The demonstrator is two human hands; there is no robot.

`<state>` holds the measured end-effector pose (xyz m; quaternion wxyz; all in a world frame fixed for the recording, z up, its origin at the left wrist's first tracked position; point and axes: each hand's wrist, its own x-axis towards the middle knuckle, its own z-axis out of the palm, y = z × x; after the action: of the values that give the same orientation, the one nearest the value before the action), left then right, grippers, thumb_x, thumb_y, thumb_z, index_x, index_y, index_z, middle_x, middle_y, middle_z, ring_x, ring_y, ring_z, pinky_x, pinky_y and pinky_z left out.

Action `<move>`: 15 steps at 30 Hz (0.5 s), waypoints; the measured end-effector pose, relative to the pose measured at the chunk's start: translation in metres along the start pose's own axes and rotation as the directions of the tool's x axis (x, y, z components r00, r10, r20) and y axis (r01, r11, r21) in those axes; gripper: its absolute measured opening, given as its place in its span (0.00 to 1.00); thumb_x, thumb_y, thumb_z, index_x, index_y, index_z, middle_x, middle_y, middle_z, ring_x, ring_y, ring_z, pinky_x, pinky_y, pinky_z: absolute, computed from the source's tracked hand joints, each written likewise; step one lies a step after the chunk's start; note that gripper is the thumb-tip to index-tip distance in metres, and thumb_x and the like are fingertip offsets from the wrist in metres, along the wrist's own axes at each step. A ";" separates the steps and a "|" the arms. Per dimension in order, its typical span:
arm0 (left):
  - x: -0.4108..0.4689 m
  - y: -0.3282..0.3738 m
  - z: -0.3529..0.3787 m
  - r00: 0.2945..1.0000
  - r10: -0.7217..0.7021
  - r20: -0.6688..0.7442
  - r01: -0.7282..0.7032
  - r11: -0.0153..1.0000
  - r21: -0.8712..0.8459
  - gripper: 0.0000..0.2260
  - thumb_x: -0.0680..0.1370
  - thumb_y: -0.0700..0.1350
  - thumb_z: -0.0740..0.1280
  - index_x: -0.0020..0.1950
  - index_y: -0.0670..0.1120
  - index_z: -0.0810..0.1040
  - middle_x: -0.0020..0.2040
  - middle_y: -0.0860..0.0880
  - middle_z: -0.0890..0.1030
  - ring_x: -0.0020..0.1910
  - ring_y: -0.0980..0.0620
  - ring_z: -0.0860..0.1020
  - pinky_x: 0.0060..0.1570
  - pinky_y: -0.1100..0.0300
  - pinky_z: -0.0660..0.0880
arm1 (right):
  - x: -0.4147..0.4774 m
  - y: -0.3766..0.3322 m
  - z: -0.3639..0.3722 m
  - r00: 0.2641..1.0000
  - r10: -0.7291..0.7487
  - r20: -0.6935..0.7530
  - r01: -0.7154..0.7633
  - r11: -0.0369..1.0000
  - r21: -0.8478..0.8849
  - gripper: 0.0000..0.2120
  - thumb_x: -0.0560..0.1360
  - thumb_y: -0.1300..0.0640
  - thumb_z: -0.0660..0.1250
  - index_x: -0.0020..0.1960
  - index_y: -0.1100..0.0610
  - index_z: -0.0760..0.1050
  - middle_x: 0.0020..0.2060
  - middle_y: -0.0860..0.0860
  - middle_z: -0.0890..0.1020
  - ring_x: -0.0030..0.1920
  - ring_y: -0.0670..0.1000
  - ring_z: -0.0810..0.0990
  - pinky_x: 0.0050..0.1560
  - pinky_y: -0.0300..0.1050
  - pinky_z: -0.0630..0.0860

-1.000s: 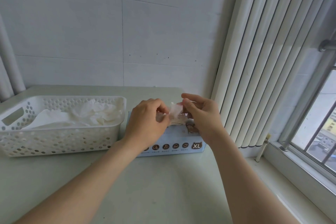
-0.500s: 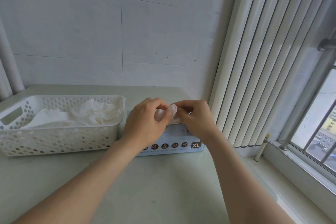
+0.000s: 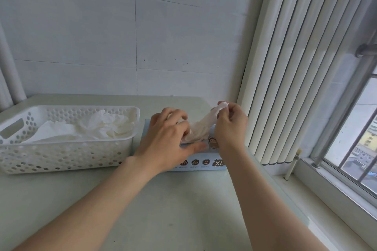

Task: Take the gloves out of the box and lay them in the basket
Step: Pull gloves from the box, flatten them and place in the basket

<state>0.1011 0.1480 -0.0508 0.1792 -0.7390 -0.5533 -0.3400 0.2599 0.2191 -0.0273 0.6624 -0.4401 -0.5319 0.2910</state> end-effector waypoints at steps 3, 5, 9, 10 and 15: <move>-0.001 0.001 -0.003 0.993 0.085 0.078 -0.077 0.991 -0.108 0.22 0.76 0.69 0.68 0.49 0.51 0.72 0.50 0.57 0.76 0.52 0.54 0.74 0.60 0.52 0.70 | -0.002 -0.003 0.000 0.995 -0.093 0.031 0.096 0.984 -0.151 0.08 0.86 0.55 0.61 0.52 0.53 0.78 0.42 0.45 0.82 0.48 0.50 0.81 0.50 0.50 0.77; -0.003 0.001 -0.001 0.987 0.105 0.119 -0.091 0.988 -0.121 0.26 0.73 0.72 0.69 0.56 0.52 0.72 0.50 0.58 0.77 0.50 0.53 0.74 0.60 0.52 0.70 | -0.006 -0.003 0.001 0.982 -0.179 0.065 0.190 0.935 -0.299 0.08 0.87 0.54 0.58 0.54 0.54 0.75 0.40 0.47 0.81 0.46 0.56 0.79 0.47 0.53 0.73; -0.005 0.000 0.003 0.983 0.081 0.165 -0.069 0.995 -0.076 0.36 0.69 0.74 0.70 0.68 0.53 0.73 0.56 0.58 0.76 0.55 0.54 0.71 0.60 0.58 0.65 | -0.012 -0.008 0.001 0.982 -0.160 0.102 0.188 0.901 -0.392 0.10 0.87 0.51 0.54 0.60 0.54 0.71 0.43 0.51 0.80 0.46 0.57 0.77 0.43 0.51 0.71; -0.004 0.000 0.003 0.983 0.076 0.165 -0.070 0.997 -0.041 0.35 0.69 0.76 0.69 0.66 0.53 0.75 0.54 0.58 0.75 0.54 0.55 0.70 0.59 0.59 0.64 | -0.011 -0.009 0.000 0.986 -0.148 0.070 0.163 0.927 -0.337 0.09 0.87 0.52 0.54 0.59 0.54 0.71 0.43 0.47 0.79 0.46 0.54 0.77 0.44 0.47 0.71; -0.001 0.008 -0.001 0.983 0.005 0.183 -0.002 1.000 -0.016 0.34 0.69 0.78 0.63 0.64 0.55 0.78 0.51 0.57 0.73 0.57 0.54 0.69 0.64 0.52 0.69 | -0.003 -0.011 0.000 0.985 -0.010 -0.174 0.007 1.000 -0.022 0.09 0.88 0.55 0.55 0.56 0.56 0.73 0.48 0.49 0.80 0.55 0.55 0.80 0.56 0.52 0.77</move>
<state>0.1083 0.1435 -0.0497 0.1222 -0.7697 -0.5632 -0.2747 0.2582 0.2117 -0.0191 0.7028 -0.4687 -0.4769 0.2427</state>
